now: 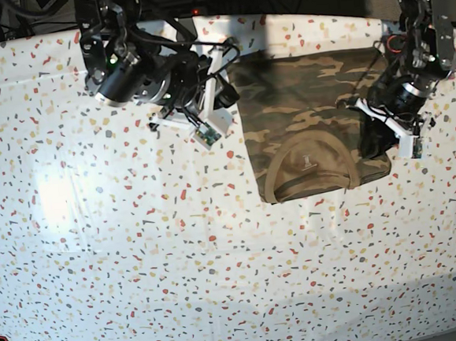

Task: Fold the T-shirt properly
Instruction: 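Straighten the folded shirt's edges with the left gripper and release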

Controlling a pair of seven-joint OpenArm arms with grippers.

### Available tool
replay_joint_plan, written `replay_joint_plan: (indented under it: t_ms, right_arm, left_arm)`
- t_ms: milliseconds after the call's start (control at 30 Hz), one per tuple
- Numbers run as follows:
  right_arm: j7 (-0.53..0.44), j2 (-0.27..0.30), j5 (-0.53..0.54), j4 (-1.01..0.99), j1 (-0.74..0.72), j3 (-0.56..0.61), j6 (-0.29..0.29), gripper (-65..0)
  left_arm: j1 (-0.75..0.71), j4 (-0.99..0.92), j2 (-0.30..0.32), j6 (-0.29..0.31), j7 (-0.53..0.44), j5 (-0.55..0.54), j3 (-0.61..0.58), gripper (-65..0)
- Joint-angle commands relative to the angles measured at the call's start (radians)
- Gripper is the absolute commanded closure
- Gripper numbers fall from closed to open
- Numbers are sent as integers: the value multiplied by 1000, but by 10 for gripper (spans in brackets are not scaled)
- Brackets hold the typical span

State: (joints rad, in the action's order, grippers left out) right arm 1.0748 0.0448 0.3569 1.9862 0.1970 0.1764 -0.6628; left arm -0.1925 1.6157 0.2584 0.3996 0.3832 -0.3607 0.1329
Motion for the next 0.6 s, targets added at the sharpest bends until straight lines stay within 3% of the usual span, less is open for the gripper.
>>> replay_joint_plan:
  t_ms: [0,133,367,567]
  right_arm:
    - [-19,-1,11,18,-11,0,-2,0]
    - [15,0,13,18,-11,-1,-2,0]
    - [36,0,14,18,-11,0,-2,0]
    - [23,0,14,19,-11,0,-2,0]
  left_arm:
    - [17,-2,-4,-32,-34,29,3,-49]
    - [60,-110,-13,-127,-59,130,3,-49]
    - [134,-350,-11,-124,-41,67,3,-50]
    - [125,-312,-6,-115,-40,-15,3,-50]
